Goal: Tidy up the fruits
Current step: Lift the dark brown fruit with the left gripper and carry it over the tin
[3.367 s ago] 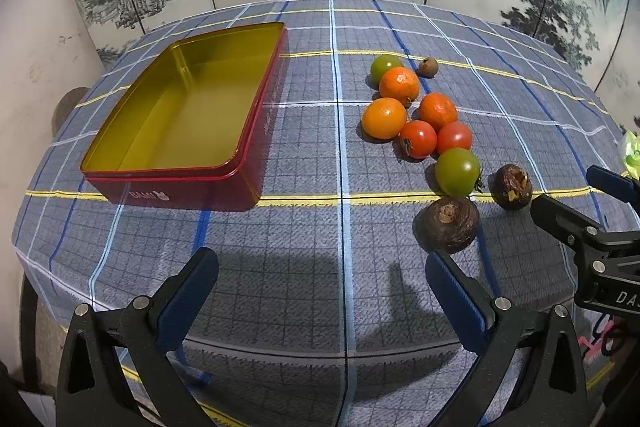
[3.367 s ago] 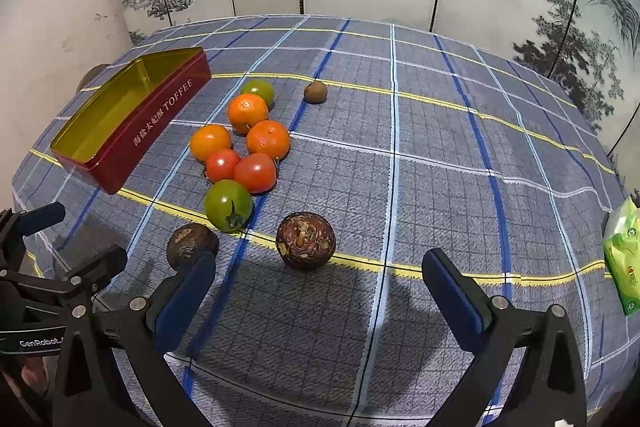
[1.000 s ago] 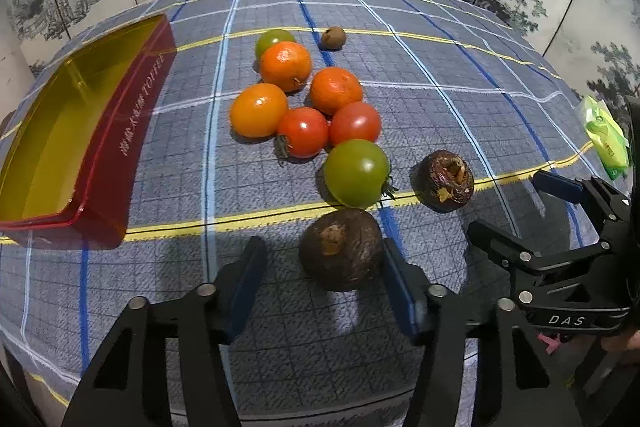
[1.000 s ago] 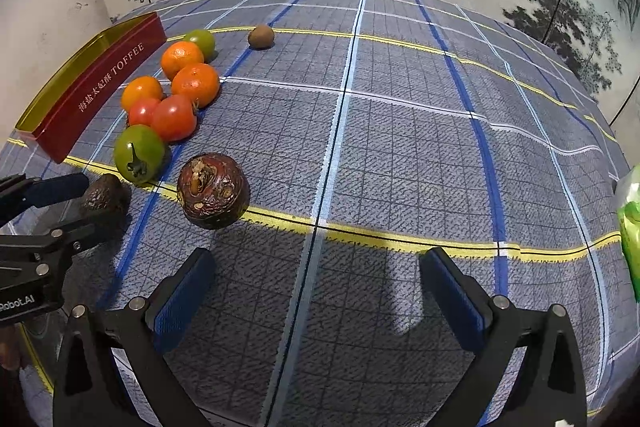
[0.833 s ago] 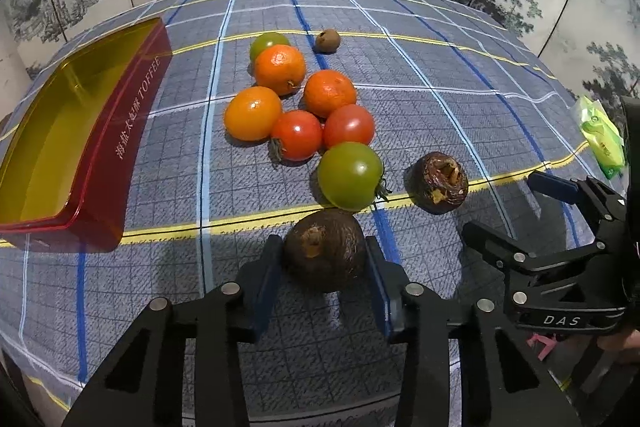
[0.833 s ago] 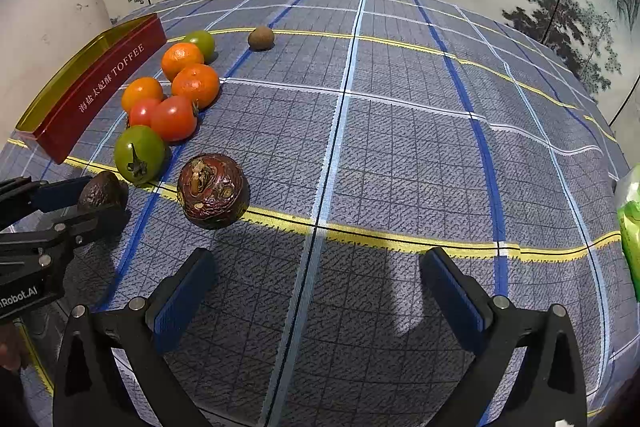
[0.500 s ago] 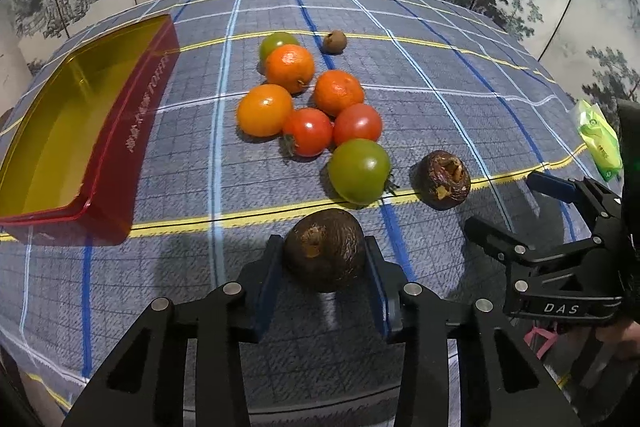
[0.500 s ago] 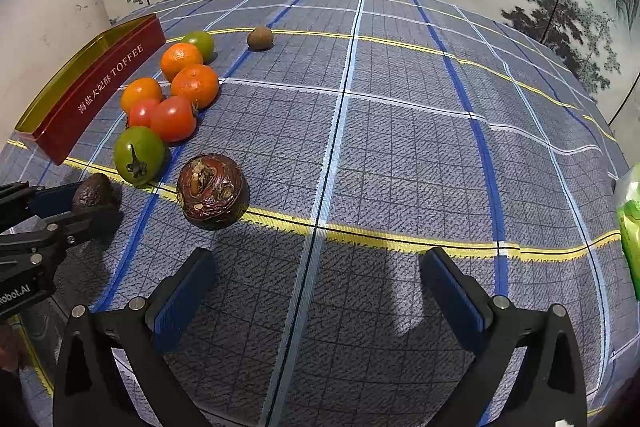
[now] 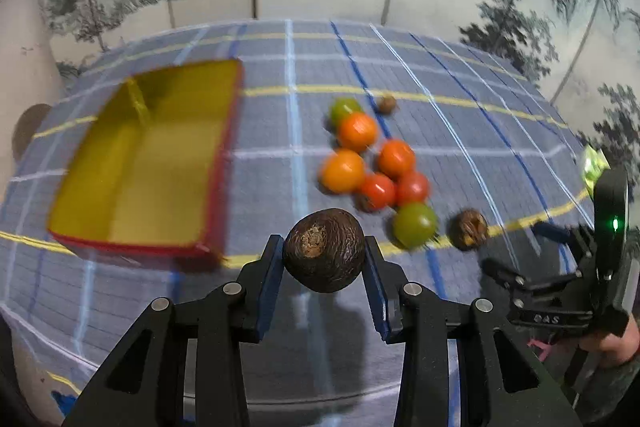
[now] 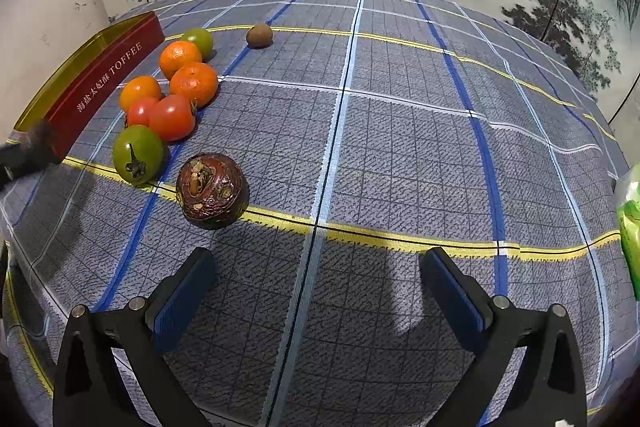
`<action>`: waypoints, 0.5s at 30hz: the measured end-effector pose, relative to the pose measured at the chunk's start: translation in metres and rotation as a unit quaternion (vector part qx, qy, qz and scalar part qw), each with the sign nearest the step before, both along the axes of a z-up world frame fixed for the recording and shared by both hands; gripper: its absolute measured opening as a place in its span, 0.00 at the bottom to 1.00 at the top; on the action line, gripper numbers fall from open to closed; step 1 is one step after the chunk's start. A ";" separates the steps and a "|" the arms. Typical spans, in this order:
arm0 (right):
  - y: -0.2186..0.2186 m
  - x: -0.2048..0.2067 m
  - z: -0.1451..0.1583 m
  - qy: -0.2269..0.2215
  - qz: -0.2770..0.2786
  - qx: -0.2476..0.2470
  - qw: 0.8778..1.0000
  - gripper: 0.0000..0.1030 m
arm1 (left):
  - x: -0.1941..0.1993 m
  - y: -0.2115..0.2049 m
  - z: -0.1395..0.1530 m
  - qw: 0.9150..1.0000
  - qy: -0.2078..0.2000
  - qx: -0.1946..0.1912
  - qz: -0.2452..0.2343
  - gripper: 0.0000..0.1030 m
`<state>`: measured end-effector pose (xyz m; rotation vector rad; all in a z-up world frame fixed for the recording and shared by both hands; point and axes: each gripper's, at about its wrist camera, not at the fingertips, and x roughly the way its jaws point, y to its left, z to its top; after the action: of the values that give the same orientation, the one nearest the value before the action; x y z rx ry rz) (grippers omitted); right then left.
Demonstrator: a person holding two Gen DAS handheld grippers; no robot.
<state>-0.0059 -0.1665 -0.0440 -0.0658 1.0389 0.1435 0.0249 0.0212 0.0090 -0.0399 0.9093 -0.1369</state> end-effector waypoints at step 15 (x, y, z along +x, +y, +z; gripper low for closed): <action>0.011 0.003 0.001 0.014 0.012 -0.004 1.000 1.00 | 0.035 0.111 -0.009 0.992 0.004 0.045 0.119 0.39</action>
<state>-0.0032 -0.1560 -0.0427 -0.0833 1.0673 0.1634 0.0599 0.1323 0.0004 -0.0651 0.9100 0.1270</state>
